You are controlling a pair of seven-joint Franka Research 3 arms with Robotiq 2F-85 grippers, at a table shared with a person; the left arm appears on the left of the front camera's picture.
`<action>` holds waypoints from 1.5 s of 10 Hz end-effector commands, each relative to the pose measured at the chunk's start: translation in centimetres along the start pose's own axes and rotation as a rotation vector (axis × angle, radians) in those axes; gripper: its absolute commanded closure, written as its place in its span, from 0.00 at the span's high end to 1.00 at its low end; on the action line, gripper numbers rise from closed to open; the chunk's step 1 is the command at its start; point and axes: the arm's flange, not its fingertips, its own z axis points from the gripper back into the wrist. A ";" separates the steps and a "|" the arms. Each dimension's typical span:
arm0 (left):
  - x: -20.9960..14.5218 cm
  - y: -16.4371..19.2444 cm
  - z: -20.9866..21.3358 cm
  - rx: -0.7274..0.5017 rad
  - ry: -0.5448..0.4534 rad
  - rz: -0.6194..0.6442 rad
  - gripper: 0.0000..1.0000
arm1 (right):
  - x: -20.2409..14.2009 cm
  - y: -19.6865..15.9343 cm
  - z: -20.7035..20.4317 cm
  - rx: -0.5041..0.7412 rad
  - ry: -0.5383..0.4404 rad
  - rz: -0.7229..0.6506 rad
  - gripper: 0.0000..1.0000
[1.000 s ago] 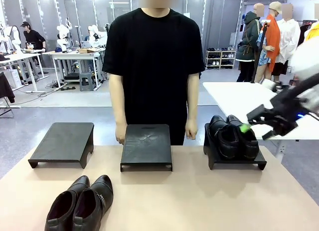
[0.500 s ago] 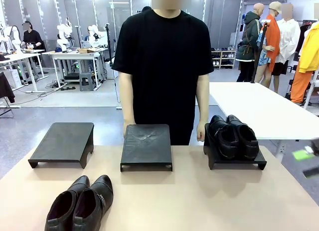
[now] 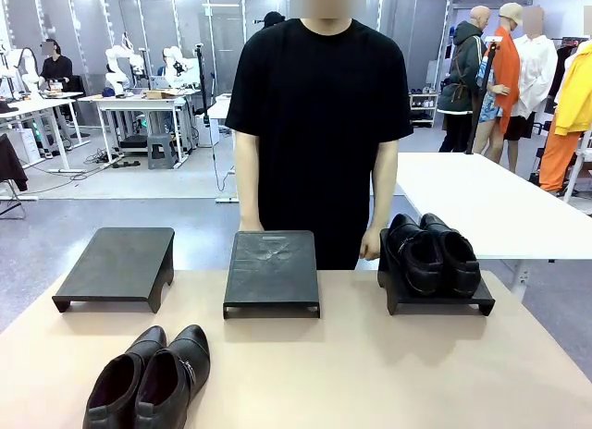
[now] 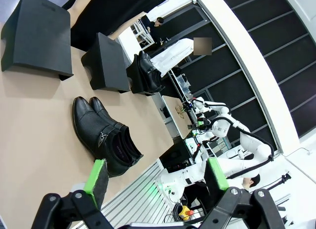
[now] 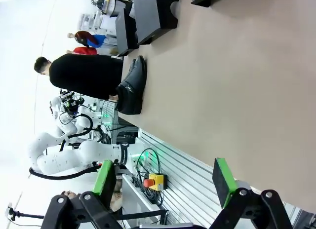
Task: Place the shoes on the stand as instructed by the person.
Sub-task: Pick up another pair of Shoes and place it on the Shoes Stand indicated by the person.
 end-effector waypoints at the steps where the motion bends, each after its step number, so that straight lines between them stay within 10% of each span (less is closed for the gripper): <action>1: 0.0 0.0 0.2 -0.019 -0.006 -0.020 1.00 | -2.0 -0.7 -1.9 0.028 -0.008 0.025 1.00; 15: 0.0 0.0 0.2 -0.019 -0.006 -0.020 1.00 | -0.4 -0.7 0.1 0.011 0.000 -0.001 1.00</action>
